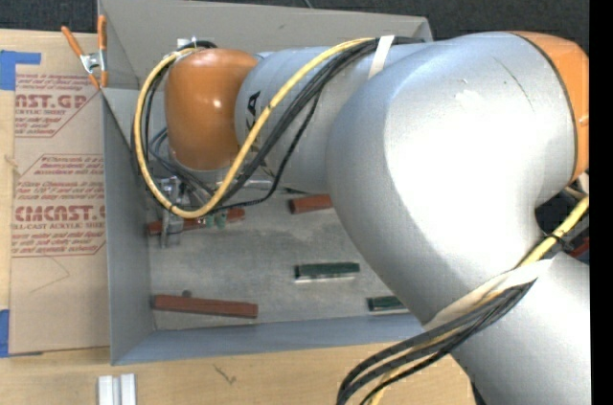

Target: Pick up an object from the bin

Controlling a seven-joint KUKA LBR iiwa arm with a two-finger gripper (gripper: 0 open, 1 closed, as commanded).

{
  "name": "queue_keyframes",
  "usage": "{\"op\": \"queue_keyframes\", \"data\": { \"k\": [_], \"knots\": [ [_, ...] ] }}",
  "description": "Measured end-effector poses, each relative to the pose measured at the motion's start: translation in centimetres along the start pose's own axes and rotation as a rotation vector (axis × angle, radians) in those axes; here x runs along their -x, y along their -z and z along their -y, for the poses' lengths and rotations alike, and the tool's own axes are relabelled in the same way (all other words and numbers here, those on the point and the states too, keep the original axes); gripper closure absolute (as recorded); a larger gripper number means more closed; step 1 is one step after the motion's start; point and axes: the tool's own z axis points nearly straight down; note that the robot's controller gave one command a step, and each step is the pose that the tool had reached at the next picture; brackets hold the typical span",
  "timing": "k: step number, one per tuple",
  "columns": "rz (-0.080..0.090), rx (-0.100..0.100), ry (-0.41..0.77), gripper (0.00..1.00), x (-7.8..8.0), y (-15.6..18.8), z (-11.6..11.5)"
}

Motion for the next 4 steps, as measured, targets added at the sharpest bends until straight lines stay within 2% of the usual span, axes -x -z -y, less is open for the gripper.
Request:
{"op": "queue_keyframes", "data": {
  "k": [1,2,3,4],
  "knots": [
    [0.000,0.000,0.000,1.00,0.0,0.0,0.0],
    [-0.008,-0.003,-0.020,1.00,-4.6,4.6,6.1],
    [0.000,-0.006,-0.098,1.00,-5.0,6.8,7.5],
    [-0.001,-0.002,-0.002,1.00,-3.8,14.4,4.3]
  ]
}}
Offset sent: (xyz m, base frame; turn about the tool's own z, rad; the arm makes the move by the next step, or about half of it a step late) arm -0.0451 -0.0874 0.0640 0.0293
